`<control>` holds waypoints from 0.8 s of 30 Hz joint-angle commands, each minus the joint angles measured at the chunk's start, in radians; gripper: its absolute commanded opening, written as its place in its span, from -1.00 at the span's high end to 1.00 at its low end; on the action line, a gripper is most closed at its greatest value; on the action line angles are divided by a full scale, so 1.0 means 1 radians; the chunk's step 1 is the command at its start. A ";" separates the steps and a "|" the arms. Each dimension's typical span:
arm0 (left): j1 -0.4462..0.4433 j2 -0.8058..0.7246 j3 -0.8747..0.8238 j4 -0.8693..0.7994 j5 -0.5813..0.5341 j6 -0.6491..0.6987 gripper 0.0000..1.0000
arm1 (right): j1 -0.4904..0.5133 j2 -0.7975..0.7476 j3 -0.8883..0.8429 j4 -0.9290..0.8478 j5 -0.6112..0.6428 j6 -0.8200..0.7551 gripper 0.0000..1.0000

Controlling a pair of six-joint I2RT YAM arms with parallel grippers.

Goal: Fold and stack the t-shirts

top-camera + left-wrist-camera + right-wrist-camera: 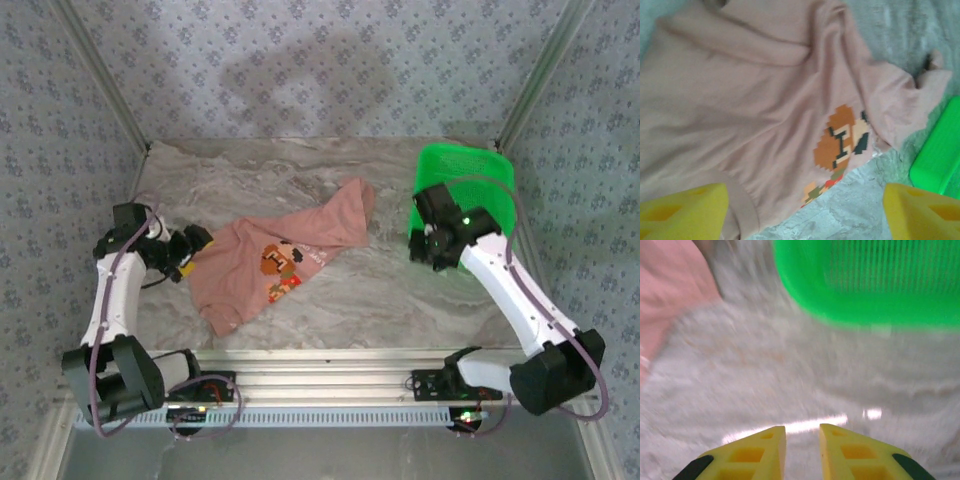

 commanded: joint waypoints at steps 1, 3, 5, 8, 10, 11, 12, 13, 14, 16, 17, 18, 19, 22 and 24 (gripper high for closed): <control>0.023 -0.005 -0.024 -0.049 -0.032 0.012 -0.75 | -0.078 0.002 -0.192 0.094 -0.101 0.104 0.50; 0.033 0.010 -0.025 -0.058 -0.066 0.022 -0.80 | -0.166 0.031 -0.229 0.150 -0.098 0.062 0.50; 0.041 0.034 -0.040 -0.043 -0.077 0.016 -0.82 | -0.256 0.088 -0.239 0.221 -0.078 0.021 0.50; 0.040 0.081 -0.063 -0.012 -0.098 0.017 -0.82 | -0.340 0.186 -0.199 0.331 -0.067 -0.025 0.43; 0.041 0.115 -0.076 -0.008 -0.126 0.025 -0.82 | -0.360 0.237 -0.153 0.397 -0.037 -0.040 0.36; 0.041 0.128 -0.083 -0.007 -0.155 0.023 -0.80 | -0.364 0.262 -0.123 0.430 -0.027 -0.059 0.35; 0.041 0.126 -0.091 -0.006 -0.210 0.006 -0.78 | -0.364 0.287 -0.089 0.459 -0.008 -0.084 0.31; 0.041 0.110 -0.106 0.011 -0.259 -0.016 -0.78 | -0.361 0.305 -0.060 0.487 0.010 -0.131 0.25; 0.041 0.085 -0.124 0.038 -0.290 -0.041 -0.80 | -0.358 0.328 -0.025 0.495 0.010 -0.166 0.16; 0.041 0.078 -0.153 0.093 -0.290 -0.076 -0.83 | -0.362 0.379 0.040 0.492 -0.027 -0.220 0.09; 0.041 0.109 -0.154 0.105 -0.281 -0.079 -0.83 | -0.370 0.406 0.061 0.490 -0.032 -0.246 0.07; 0.041 0.151 -0.150 0.108 -0.278 -0.076 -0.82 | -0.382 0.432 0.107 0.483 -0.035 -0.263 0.06; 0.041 0.186 -0.148 0.120 -0.272 -0.073 -0.81 | -0.393 0.452 0.127 0.475 -0.038 -0.267 0.05; 0.041 0.239 -0.156 0.199 -0.244 -0.086 -0.79 | -0.401 0.465 0.152 0.479 -0.074 -0.282 0.01; 0.041 0.238 -0.171 0.270 -0.203 -0.108 -0.79 | -0.357 0.434 0.145 0.481 -0.142 -0.282 -0.03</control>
